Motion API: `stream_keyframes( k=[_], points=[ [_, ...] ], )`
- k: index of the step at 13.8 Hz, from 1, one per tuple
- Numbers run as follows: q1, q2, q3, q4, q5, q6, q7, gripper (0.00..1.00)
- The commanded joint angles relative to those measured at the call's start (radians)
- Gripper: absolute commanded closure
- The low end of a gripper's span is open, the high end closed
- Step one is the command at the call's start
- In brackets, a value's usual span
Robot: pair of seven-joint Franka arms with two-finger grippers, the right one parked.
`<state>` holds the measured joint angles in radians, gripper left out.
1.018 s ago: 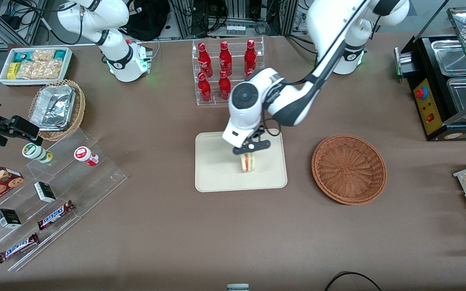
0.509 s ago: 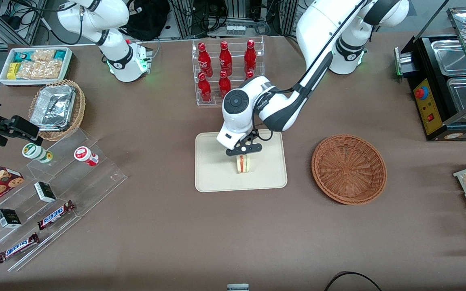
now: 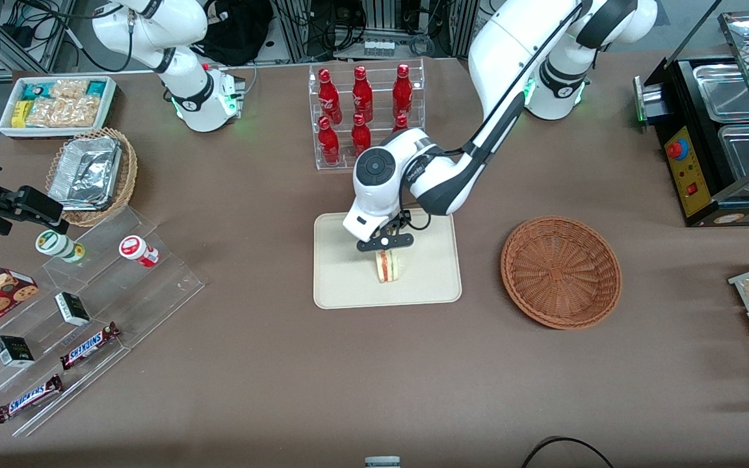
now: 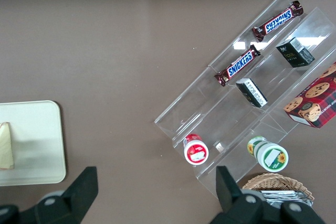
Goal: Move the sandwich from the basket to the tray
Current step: 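Lower the sandwich onto the tray and open the left gripper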
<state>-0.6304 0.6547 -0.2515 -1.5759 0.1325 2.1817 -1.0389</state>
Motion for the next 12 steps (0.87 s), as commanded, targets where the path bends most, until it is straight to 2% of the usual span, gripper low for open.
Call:
stream_keyframes(
  k=[1,6,12],
  points=[
    [-0.003,-0.107,0.014,0.002,0.007,-0.113,-0.009,0.0],
    [0.108,-0.354,0.029,0.0,0.002,-0.399,0.016,0.0],
    [0.38,-0.576,0.028,-0.003,-0.057,-0.664,0.351,0.0]
  ],
)
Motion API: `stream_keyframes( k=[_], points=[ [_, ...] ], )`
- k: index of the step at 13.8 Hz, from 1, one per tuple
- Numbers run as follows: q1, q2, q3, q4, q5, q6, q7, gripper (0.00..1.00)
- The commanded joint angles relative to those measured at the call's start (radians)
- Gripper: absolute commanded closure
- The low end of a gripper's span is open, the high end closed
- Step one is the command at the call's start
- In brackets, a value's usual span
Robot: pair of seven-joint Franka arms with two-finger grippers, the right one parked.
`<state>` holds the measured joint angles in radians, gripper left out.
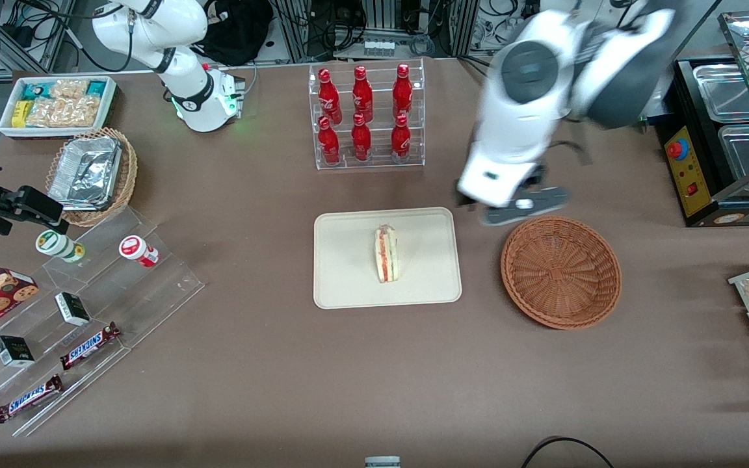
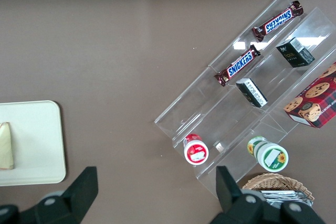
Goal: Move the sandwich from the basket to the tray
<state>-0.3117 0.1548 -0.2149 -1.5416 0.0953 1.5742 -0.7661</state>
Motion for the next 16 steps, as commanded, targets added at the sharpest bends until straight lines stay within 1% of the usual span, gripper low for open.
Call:
stream_keyframes(
  k=[1,3,5,11,13,16],
  points=[
    [0.095,-0.108,-0.008,-0.049,-0.02,-0.095,0.123,0.0],
    [0.176,-0.168,-0.008,-0.087,-0.02,-0.109,0.239,0.0],
    [0.253,-0.202,-0.008,-0.101,-0.02,-0.146,0.37,0.0],
    [0.413,-0.235,-0.008,-0.103,-0.02,-0.192,0.672,0.0],
    [0.445,-0.227,-0.003,-0.083,-0.02,-0.194,0.711,0.0],
    [0.447,-0.192,-0.003,-0.022,-0.02,-0.198,0.719,0.0]
  ],
)
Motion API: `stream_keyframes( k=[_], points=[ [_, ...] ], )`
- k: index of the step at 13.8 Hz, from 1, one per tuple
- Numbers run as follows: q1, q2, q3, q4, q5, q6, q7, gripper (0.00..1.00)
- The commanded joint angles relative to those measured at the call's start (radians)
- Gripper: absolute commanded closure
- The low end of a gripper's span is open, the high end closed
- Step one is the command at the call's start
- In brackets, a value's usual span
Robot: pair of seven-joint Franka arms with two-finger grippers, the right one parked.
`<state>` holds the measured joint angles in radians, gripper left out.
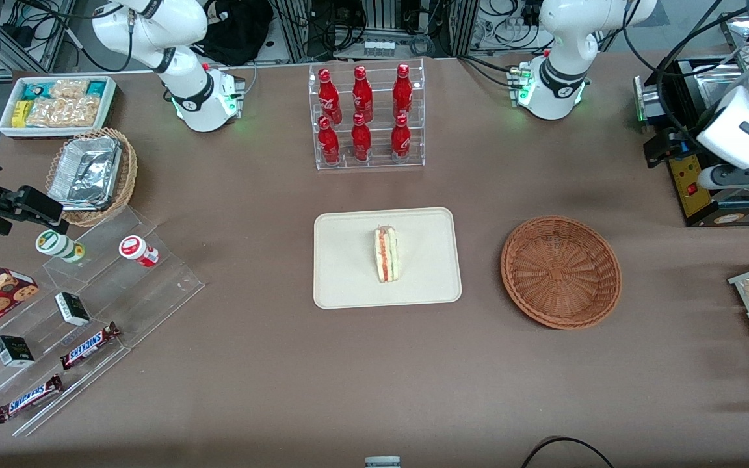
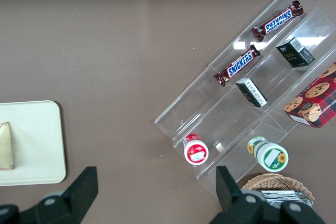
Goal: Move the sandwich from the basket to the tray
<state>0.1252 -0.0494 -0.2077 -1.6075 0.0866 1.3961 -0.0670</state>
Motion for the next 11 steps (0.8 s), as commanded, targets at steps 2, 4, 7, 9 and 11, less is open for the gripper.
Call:
stream_keyframes(
  k=[2,4,7,9,11],
  points=[
    [0.004,0.014,-0.01,0.049,-0.011,-0.014,0.016,0.0],
    [-0.006,0.023,-0.01,0.051,-0.01,0.004,0.015,0.0],
    [-0.022,0.065,0.011,0.093,-0.005,0.006,0.007,0.0],
    [-0.035,0.092,0.027,0.141,-0.011,0.004,0.006,0.0],
    [-0.035,0.097,0.039,0.147,-0.028,0.006,0.012,0.0]
  ],
)
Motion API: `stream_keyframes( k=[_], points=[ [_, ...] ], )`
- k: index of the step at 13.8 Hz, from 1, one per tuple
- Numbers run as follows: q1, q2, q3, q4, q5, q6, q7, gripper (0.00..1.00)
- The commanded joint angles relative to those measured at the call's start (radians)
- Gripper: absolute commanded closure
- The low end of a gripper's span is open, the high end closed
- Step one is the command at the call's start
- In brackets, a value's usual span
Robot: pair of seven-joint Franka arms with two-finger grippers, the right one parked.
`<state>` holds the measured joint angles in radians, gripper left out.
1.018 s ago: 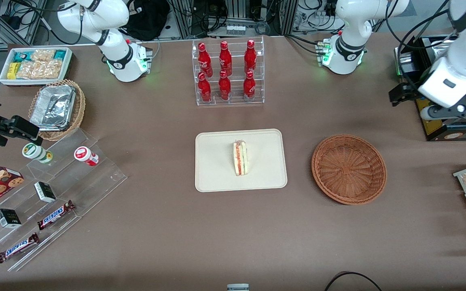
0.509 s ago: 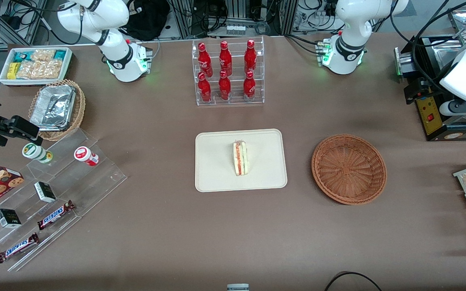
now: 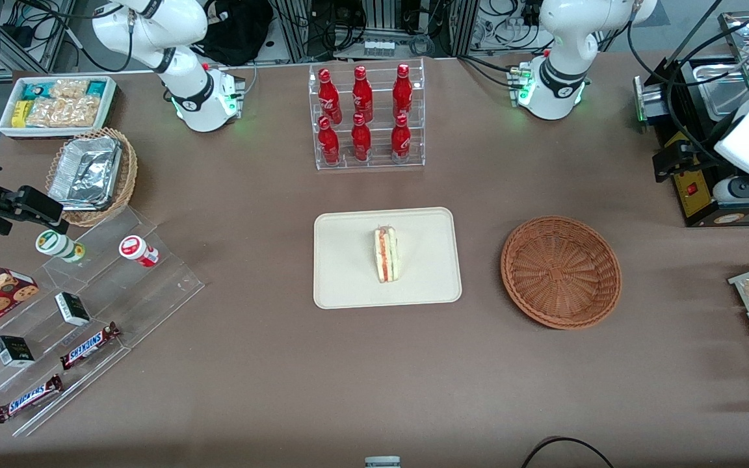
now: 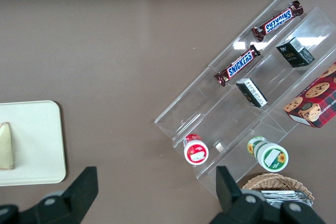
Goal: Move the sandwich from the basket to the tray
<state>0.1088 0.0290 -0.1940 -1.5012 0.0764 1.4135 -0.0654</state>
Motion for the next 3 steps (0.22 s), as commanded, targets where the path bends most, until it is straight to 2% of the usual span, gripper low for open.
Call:
stream_keyframes(
  k=[1,3],
  points=[
    [-0.018,0.019,0.03,0.041,-0.027,-0.011,0.012,0.0],
    [-0.015,0.017,0.031,0.039,-0.055,-0.011,0.015,0.0]
  ],
)
